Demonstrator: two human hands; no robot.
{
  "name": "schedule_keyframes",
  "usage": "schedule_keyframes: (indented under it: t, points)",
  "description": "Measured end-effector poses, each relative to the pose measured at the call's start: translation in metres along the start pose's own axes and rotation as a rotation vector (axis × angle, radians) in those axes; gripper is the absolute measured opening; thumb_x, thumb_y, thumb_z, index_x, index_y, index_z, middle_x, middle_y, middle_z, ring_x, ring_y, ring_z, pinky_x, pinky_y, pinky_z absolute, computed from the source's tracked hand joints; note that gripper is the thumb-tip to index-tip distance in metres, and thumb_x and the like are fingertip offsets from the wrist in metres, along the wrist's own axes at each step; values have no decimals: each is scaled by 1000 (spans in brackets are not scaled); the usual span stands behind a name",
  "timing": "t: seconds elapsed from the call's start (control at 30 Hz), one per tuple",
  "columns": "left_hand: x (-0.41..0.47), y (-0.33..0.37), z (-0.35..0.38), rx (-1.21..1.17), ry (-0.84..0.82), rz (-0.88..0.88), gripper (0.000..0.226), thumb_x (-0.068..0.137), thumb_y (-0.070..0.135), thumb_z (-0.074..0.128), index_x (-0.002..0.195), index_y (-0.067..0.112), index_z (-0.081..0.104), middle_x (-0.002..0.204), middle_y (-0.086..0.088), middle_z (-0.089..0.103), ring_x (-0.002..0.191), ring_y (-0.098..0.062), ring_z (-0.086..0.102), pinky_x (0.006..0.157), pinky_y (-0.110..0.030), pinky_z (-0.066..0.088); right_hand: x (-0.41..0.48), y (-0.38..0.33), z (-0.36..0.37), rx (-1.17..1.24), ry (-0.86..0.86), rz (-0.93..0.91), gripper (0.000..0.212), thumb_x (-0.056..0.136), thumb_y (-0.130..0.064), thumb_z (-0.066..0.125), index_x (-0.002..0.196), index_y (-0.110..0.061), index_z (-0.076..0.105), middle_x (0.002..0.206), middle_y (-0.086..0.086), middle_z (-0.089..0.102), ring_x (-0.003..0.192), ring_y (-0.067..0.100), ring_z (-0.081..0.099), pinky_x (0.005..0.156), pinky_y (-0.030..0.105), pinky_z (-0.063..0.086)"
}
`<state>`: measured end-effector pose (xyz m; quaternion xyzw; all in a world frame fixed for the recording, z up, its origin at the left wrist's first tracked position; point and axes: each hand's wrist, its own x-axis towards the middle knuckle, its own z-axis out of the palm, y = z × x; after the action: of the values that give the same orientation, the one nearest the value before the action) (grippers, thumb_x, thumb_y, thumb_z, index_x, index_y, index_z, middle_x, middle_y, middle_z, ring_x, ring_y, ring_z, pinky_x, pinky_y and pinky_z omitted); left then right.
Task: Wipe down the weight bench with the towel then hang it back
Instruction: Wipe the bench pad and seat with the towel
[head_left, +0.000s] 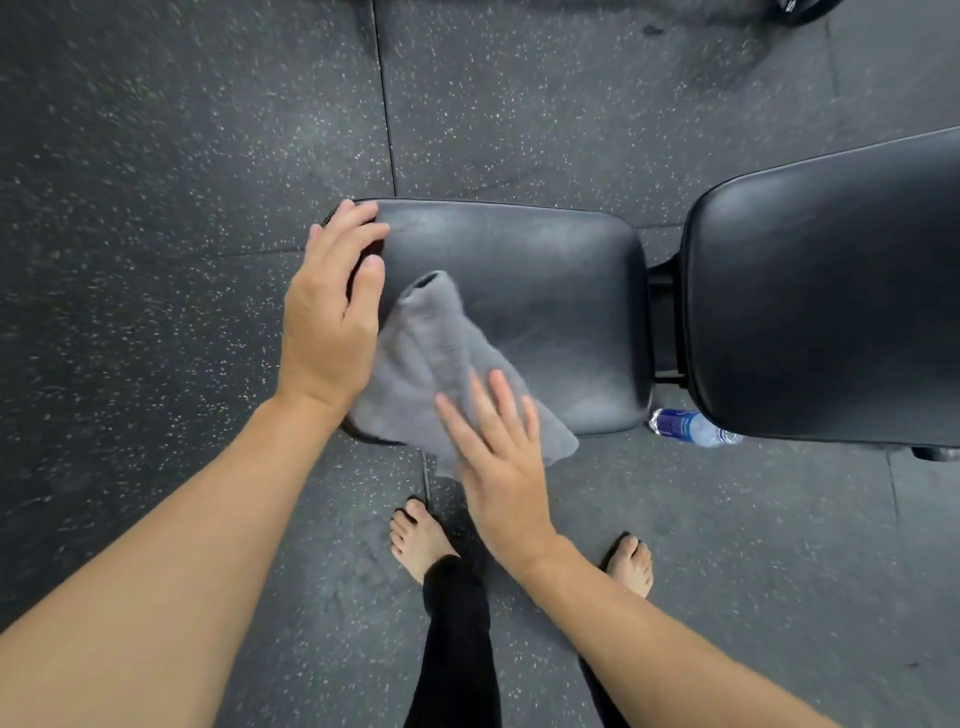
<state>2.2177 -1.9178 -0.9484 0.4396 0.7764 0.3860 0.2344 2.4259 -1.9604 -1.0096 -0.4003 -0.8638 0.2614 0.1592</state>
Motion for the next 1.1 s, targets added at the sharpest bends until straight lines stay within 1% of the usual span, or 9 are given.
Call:
schedule_keyframes:
  t: [0.17, 0.3, 0.37, 0.5, 0.6, 0.77, 0.87, 0.97, 1.1]
  points:
    - [28, 8, -37, -465, -34, -233, 31, 97, 19, 45, 107, 17, 74, 121, -12, 72, 124, -20, 65, 107, -26, 48, 42, -42, 6, -143, -131, -347, 55, 98, -4, 49, 146, -29, 53, 161, 2, 40, 153, 26, 28, 123, 50, 22]
    - [33, 8, -46, -82, 4, -224, 34, 93, 32, 45, 99, 25, 77, 101, 6, 76, 98, 5, 66, 92, -10, 46, 83, -69, 16, -218, -188, -437, 50, 94, -19, 52, 143, -28, 56, 159, 5, 44, 154, 29, 24, 123, 54, 12]
    - [27, 17, -39, 29, 45, -193, 41, 95, 36, 44, 108, 17, 78, 100, 16, 73, 93, 14, 60, 86, -4, 41, 91, -73, 19, -174, -149, -402, 46, 94, -18, 55, 139, -23, 61, 157, 7, 47, 153, 29, 28, 124, 53, 12]
    - [16, 34, -25, 145, 37, 7, 38, 103, 24, 43, 123, 4, 69, 142, -5, 60, 135, -13, 52, 115, -24, 35, 58, -44, 4, -33, -41, -265, 43, 99, -25, 58, 141, -19, 59, 159, 6, 44, 152, 26, 31, 124, 50, 20]
    - [9, 41, -9, 202, -25, 106, 41, 104, 24, 43, 134, 3, 61, 154, -11, 49, 146, -24, 42, 122, -35, 30, 36, 13, -22, -82, -8, -63, 46, 98, -28, 57, 143, -18, 58, 161, 4, 41, 153, 25, 30, 122, 51, 24]
    - [-11, 33, 22, 216, -186, -3, 43, 108, 20, 45, 146, 3, 50, 166, -7, 32, 157, -18, 20, 126, -26, 8, 77, 72, -54, -17, 41, 378, 49, 106, -31, 47, 155, -25, 41, 168, -2, 26, 157, 23, 15, 125, 53, 15]
    - [-14, 31, 34, 179, -150, -59, 37, 107, 14, 43, 140, 0, 55, 160, -10, 40, 155, -25, 25, 129, -36, 6, 94, 44, -44, 38, 6, 221, 50, 103, -27, 42, 151, -18, 46, 166, 4, 30, 156, 29, 19, 125, 53, 14]
    - [-12, 37, 36, 89, -93, -82, 31, 103, 18, 41, 123, 0, 58, 134, -14, 58, 135, -35, 48, 122, -57, 25, 77, 17, -41, 151, -77, 39, 51, 94, -18, 36, 139, -9, 59, 158, 10, 45, 149, 32, 35, 122, 48, 22]
    - [-11, 53, 41, 32, -38, -79, 37, 106, 25, 36, 127, 4, 59, 134, -8, 59, 131, -29, 51, 120, -53, 31, 86, 25, -93, 564, 69, 319, 32, 94, 1, 51, 118, -5, 72, 125, 8, 72, 118, 18, 64, 101, 35, 49]
